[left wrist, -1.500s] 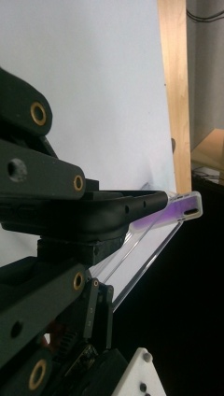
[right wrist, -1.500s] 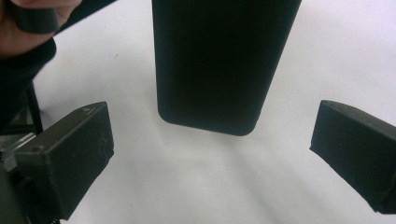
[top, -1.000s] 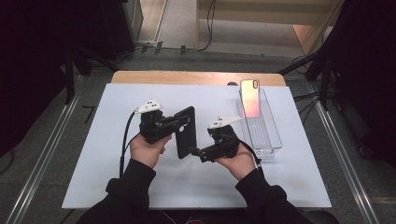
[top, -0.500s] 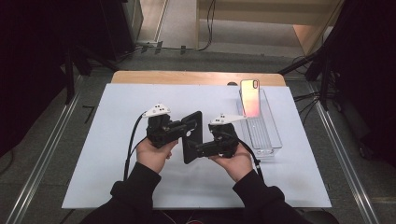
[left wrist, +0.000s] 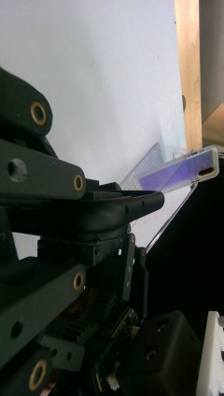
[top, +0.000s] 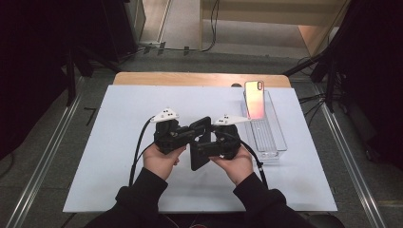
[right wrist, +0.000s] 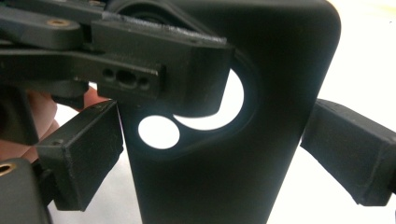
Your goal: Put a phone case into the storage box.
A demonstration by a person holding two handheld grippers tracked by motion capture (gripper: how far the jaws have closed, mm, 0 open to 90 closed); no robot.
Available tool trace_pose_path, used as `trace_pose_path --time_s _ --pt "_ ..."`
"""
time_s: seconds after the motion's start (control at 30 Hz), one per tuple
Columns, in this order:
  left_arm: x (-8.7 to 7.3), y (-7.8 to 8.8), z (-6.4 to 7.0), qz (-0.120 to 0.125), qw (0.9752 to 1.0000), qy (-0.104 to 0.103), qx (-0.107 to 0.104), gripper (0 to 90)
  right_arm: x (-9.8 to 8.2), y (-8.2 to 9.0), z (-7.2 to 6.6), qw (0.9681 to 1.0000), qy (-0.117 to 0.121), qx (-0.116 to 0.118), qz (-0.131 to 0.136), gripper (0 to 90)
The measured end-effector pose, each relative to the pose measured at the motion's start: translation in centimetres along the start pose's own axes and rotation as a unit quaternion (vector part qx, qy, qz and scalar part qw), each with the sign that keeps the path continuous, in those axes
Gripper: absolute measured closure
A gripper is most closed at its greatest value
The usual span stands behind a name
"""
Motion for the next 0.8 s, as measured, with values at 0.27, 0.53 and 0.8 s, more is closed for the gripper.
trace_pose_path --time_s 0.27,0.53,0.8 --pt "-0.14 -0.1 0.12 0.0 1.0 0.002 -0.001 81.7 -0.08 -0.24 -0.13 1.0 -0.003 0.005 0.0 10.7" --pt "-0.06 -0.03 0.33 0.002 1.0 -0.001 0.0 81.2 0.02 -0.03 -0.2 1.0 0.0 0.001 0.005 12.1" --pt "0.32 0.18 0.3 0.002 0.9999 0.014 -0.005 62.4 -0.23 -0.2 -0.12 1.0 0.003 0.001 -0.001 12.3"
Point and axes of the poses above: each handheld gripper's, and its own axes: y roughly backward along the jaws, x roughly out of its top, z roughly to its right, the point moved 9 cm from there along -y, roughly forward along the jaws, and after that the axes turned 13 degrees about y, right-handed, at the moved point
